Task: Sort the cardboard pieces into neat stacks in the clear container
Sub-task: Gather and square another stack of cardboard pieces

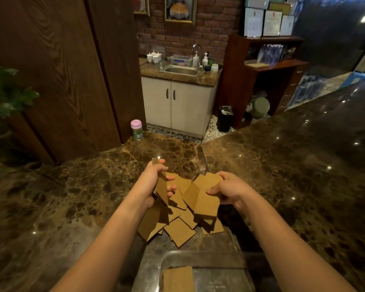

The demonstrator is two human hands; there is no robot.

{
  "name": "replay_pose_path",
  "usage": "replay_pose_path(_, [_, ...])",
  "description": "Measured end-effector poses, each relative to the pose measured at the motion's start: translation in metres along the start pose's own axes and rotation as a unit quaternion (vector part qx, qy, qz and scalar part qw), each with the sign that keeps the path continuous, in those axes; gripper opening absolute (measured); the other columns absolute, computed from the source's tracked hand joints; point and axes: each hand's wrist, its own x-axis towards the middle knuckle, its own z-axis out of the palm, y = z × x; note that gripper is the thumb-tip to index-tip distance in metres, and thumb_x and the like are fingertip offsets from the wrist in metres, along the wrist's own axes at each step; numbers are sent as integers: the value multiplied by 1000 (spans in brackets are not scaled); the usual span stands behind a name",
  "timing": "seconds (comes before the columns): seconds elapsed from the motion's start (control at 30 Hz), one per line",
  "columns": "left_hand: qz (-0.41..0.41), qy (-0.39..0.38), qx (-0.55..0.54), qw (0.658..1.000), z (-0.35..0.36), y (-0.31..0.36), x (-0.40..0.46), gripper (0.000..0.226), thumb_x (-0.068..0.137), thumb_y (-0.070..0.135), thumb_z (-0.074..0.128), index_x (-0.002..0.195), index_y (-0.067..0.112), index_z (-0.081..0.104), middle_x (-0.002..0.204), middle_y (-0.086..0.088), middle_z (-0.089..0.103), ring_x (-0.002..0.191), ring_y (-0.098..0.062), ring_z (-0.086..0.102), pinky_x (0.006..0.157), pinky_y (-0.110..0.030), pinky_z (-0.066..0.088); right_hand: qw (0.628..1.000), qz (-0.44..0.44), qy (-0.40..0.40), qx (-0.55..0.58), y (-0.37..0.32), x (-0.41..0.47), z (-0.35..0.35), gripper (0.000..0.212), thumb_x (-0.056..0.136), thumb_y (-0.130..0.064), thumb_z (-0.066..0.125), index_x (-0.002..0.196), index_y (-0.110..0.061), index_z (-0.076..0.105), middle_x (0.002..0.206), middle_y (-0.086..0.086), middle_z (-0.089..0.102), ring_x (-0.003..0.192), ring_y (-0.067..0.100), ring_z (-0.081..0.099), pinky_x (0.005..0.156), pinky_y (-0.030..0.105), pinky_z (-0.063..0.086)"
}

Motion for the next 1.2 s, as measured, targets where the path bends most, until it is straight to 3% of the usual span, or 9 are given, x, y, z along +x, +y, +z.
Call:
replay_pose_path(0.13, [1,-12,-19,1000,15,-7,-2,30,95,18,51,123,26,51,101,-21,59,56,-29,63,47,-31,49,996,-24,-18,-89,11,-1,7,38,78,0,76,106,-22,63,105,1,68,97,19,64,67,34,56])
replay_pose_path(0.27, [4,19,-41,999,18,-13,-2,29,95,17,51,121,28,52,104,-22,61,57,-29,64,48,-31,50,956,-93,22,-278,22,-2,26,64,73,-8,82,130,-21,58,125,-3,60,110,19,57,93,36,51])
replay_pose_path(0.4, [11,24,-59,998,9,-8,-7,29,96,16,51,121,30,54,107,-23,62,58,-30,67,48,-32,52,989,-54,1,-134,7,-7,16,41,77,-2,77,107,-24,61,103,1,67,97,21,64,72,37,58])
replay_pose_path(0.6, [112,-77,-27,990,15,8,-25,42,85,16,66,120,38,59,121,-20,65,82,-34,70,55,-37,56,979,-132,22,152,-31,-34,-2,36,82,1,74,110,-18,62,110,11,71,97,29,70,78,49,62])
replay_pose_path(0.7, [217,-133,57,965,31,10,-35,55,80,5,70,123,37,58,104,-2,72,83,-18,71,62,-28,56,963,-175,30,205,-44,-49,5,37,82,1,73,110,-19,62,106,10,73,93,30,73,75,51,62])
replay_pose_path(0.8, [298,-103,130,940,42,14,-39,67,78,-10,65,123,38,56,114,6,59,85,0,65,66,-21,54,952,-205,35,223,-52,-62,5,32,84,2,70,108,-19,63,103,9,74,90,28,74,67,40,62])
replay_pose_path(0.93, [264,-123,51,955,41,19,-40,75,74,-17,60,120,41,60,101,6,72,88,-13,70,65,-30,57,938,-169,3,304,-54,-71,0,31,87,7,64,113,-10,62,105,13,75,95,29,73,67,36,62])
replay_pose_path(1.07, [222,-102,-38,969,39,20,-42,73,76,-17,59,120,40,63,113,-3,69,101,-29,67,69,-41,59,919,-153,6,364,-53,-73,-12,23,89,-2,62,111,-10,65,103,13,71,97,28,70,69,40,60])
replay_pose_path(1.2, [178,-112,-89,974,34,23,-45,73,78,-19,56,123,36,64,119,-8,67,102,-33,68,69,-45,59,912,-264,50,310,-49,-79,-26,14,72,-17,56,59,-21,56,61,-5,57,68,15,51,60,35,43])
